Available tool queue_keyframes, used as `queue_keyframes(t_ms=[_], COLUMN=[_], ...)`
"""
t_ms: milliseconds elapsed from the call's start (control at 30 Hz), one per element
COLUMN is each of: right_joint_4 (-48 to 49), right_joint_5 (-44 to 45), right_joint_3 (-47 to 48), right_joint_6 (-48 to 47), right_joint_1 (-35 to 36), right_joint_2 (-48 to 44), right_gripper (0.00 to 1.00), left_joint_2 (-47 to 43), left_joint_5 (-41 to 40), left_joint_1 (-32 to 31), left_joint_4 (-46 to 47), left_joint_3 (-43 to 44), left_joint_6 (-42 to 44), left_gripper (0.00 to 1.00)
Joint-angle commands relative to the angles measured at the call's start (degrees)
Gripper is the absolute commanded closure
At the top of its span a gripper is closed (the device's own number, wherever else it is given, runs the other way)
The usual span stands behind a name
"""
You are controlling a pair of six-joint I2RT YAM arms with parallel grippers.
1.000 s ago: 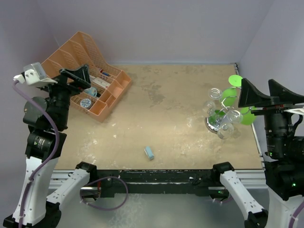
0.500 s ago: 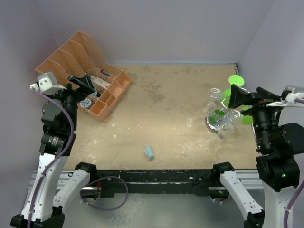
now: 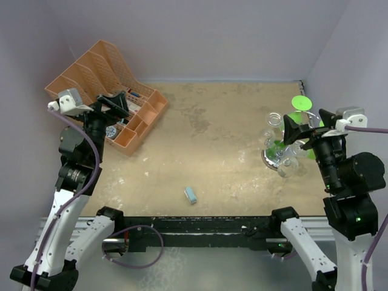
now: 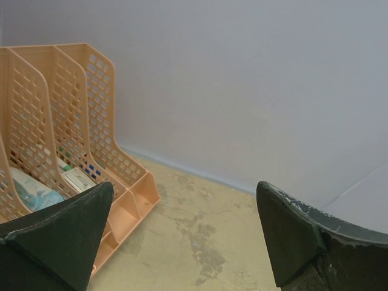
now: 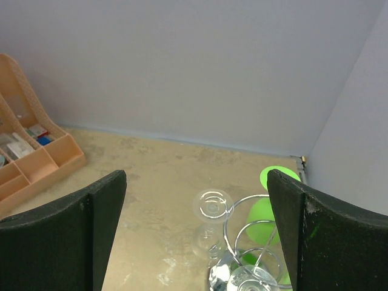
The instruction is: Take the wine glass off the wine glass rack
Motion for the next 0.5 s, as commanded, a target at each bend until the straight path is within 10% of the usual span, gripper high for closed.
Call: queue_keyframes(t_ms=[0, 467], right_joint_4=[2.4, 1.6], right_joint_5=[-3.0, 2.1], right_joint_3=[-0.8, -2.1], right_joint_6=[-5.7, -8.3], right_joint_1=[2.8, 13.2], right_joint_2=[0.5, 6.3], right_gripper=[0.0, 0.03], left_joint_2=[1.9, 5.4], left_joint_5=[1.9, 6.5], left_joint_1=[-1.8, -4.5], left_joint_4=[3.1, 4.0], left_joint_3=[0.7, 1.0], left_joint_6=[1.2, 2.4], left_gripper=[0.03, 0.03])
